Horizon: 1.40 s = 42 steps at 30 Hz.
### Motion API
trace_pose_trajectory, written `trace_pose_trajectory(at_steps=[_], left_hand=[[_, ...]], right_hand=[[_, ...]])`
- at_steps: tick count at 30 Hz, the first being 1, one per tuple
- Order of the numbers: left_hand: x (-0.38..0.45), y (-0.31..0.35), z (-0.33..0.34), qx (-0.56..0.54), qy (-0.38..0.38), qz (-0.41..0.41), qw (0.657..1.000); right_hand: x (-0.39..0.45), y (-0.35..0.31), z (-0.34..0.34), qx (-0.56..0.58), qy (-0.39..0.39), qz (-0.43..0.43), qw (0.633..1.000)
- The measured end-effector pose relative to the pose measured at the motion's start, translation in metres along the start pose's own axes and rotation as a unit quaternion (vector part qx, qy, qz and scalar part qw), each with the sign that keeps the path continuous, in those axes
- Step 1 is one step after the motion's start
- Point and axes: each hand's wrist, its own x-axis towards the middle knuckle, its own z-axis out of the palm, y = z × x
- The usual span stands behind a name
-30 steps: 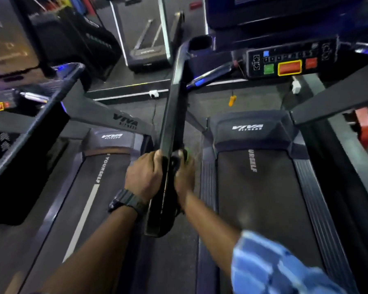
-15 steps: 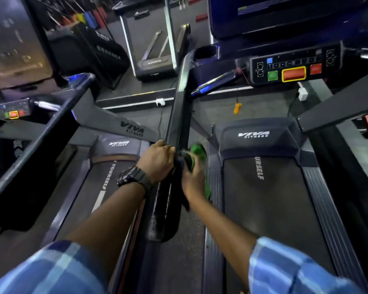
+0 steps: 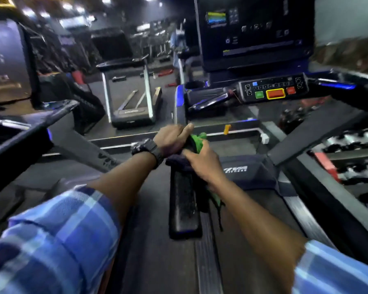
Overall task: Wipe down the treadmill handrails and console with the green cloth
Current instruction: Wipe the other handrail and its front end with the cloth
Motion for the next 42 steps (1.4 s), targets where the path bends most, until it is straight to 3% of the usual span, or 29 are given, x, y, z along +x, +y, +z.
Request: trace_pose_trajectory(at_steps=[5,9,11,12,15,17,19,24,26,29,32,35,37,42], left_hand=[[-0.016,-0.013,0.004,-0.132,-0.019,-0.006,0.991],[-0.014,-0.019,-0.005,-0.205,-0.066,-0.043,0.976],[-0.018,-0.023,-0.008,-0.345,-0.139,-0.05,0.927],[-0.02,-0.024,-0.012,-0.359,-0.156,-0.048,0.919],[-0.021,-0.025,-0.029,-0.233,-0.077,-0.061,0.968],[-0.019,-0.025,-0.036,-0.19,-0.091,-0.054,0.976],[-0.018,-0.028,-0.034,-0.17,-0.114,-0.033,0.978],[-0.015,-0.034,-0.033,-0.174,-0.141,-0.018,0.974],[-0.012,-0.032,-0.035,-0.152,-0.151,-0.005,0.977],[-0.008,-0.03,-0.039,-0.137,-0.161,-0.014,0.977],[-0.005,-0.031,-0.041,-0.167,-0.21,0.005,0.963],[0.008,-0.035,-0.034,-0.196,-0.21,0.018,0.958],[0.021,-0.041,-0.025,-0.185,-0.222,0.018,0.957],[0.005,-0.034,-0.037,-0.2,-0.242,0.012,0.949]], right_hand=[[-0.105,-0.008,-0.019,0.008,-0.006,-0.063,0.998],[-0.136,-0.046,-0.024,-0.17,-0.073,-0.109,0.977],[-0.117,-0.059,-0.011,-0.276,-0.102,-0.136,0.946],[-0.103,-0.063,-0.003,-0.298,-0.105,-0.125,0.941],[-0.068,-0.065,0.016,-0.289,-0.042,-0.076,0.953],[-0.062,-0.06,0.022,-0.321,-0.02,-0.084,0.943],[-0.074,-0.054,0.021,-0.359,-0.036,-0.111,0.926],[-0.129,-0.045,-0.011,-0.35,-0.16,-0.169,0.908],[-0.127,-0.049,-0.005,-0.36,-0.153,-0.158,0.906],[-0.101,-0.062,0.019,-0.386,-0.082,-0.12,0.911],[-0.098,-0.069,0.028,-0.489,-0.134,-0.216,0.834],[-0.118,-0.065,0.017,-0.472,-0.239,-0.328,0.783],[-0.117,-0.057,0.007,-0.447,-0.239,-0.319,0.801],[-0.067,-0.047,0.017,-0.39,-0.052,-0.096,0.914]])
